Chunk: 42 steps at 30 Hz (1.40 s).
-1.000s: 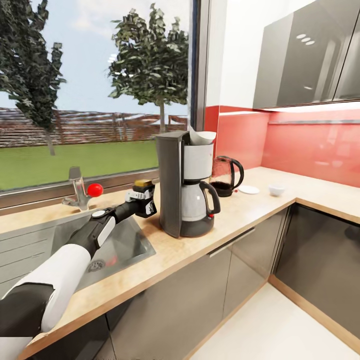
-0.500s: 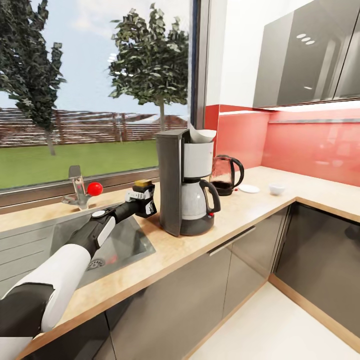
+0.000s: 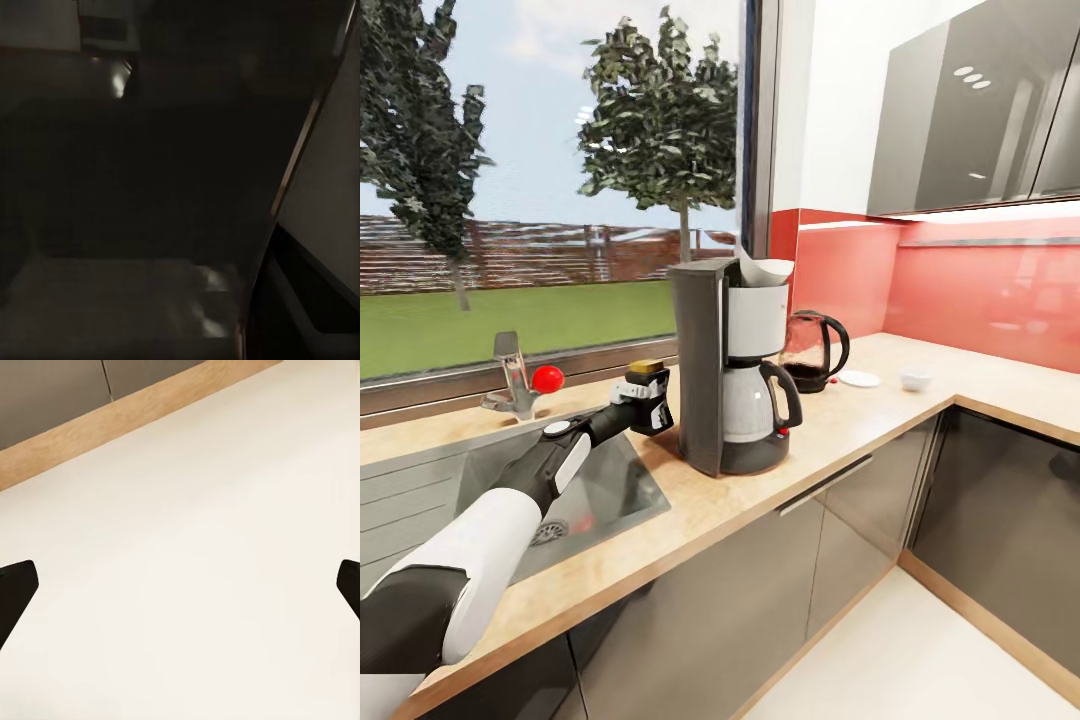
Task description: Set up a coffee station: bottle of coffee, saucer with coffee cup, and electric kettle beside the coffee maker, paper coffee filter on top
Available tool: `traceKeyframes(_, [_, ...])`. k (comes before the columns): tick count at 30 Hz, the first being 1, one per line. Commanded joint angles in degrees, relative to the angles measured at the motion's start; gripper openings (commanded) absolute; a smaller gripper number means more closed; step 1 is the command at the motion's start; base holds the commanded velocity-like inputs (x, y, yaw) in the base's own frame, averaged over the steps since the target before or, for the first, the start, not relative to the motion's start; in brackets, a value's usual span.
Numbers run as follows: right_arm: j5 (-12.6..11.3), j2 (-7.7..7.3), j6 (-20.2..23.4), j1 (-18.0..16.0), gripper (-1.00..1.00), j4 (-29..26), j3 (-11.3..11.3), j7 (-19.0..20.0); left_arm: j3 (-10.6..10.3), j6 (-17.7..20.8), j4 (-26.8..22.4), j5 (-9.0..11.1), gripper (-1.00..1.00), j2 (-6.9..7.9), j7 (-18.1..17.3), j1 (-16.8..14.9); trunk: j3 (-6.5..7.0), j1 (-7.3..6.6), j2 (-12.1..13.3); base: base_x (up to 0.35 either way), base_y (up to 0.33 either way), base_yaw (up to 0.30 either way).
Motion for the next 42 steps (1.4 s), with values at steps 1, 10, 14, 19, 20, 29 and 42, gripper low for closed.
traceKeyframes(1, [-0.62,-0.04,-0.32,-0.1,1.0,-0.06,0.41,0.12,-0.33,0.17,-0.02,0.47,-1.0,0.07,-0.07,-0.04,-0.06,0.0,-0.04,0.003,0.0,0.0])
traceKeyframes(10, [-0.56,-0.04,-0.32,-0.1,1.0,-0.06,0.41,0.06,-0.33,0.17,-0.02,0.5,-1.0,0.07,-0.14,-0.04,-0.6,0.65,-1.24,0.0,0.0,0.0])
traceKeyframes(14, [-0.5,-0.04,-0.33,-0.1,1.0,0.28,0.46,0.06,-0.28,0.31,-0.8,0.55,-1.0,-0.03,0.0,0.11,-0.6,0.66,-1.24,0.0,0.0,0.0])
traceKeyframes(19, [-0.5,-0.04,-0.33,-0.1,1.0,0.28,0.46,0.06,-0.28,0.31,-0.8,0.55,-1.0,-0.03,0.0,0.11,-0.6,0.66,-1.24,0.0,0.0,0.0])
traceKeyframes(20, [-0.5,-0.04,-0.33,-0.1,1.0,0.28,0.46,0.06,-0.28,0.31,-0.8,0.55,-1.0,-0.03,0.0,0.11,-0.6,0.66,-1.24,0.0,0.0,0.0])
traceKeyframes(29, [-0.5,-0.04,-0.33,-0.1,1.0,0.28,0.46,0.06,-0.28,0.31,-0.8,0.55,-1.0,-0.03,0.0,0.11,-0.6,0.66,-1.24,0.0,0.0,0.0])
traceKeyframes(42, [-0.46,0.05,-0.32,-0.1,1.0,0.81,0.58,0.21,-0.16,0.44,-0.64,0.55,-1.0,0.24,0.12,0.22,-0.6,0.66,-1.24,0.0,0.0,0.0])
